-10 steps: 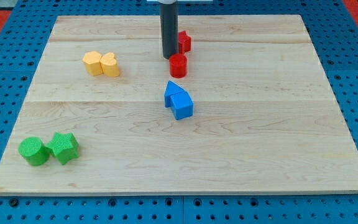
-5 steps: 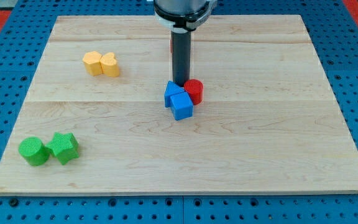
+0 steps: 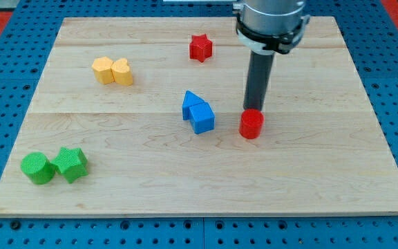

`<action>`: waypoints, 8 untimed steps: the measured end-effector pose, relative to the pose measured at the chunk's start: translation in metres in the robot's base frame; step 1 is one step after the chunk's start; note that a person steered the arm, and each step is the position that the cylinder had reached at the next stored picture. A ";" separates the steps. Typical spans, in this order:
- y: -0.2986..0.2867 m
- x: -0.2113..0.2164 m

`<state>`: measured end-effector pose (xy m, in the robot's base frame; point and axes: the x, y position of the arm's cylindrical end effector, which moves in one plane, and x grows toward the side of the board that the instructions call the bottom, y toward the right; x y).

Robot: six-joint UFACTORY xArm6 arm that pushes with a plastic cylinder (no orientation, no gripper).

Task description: Push red circle towards down

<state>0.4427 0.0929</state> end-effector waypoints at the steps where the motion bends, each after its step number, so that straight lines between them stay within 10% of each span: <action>1: 0.002 0.025; 6: -0.063 0.047; 8: 0.011 0.057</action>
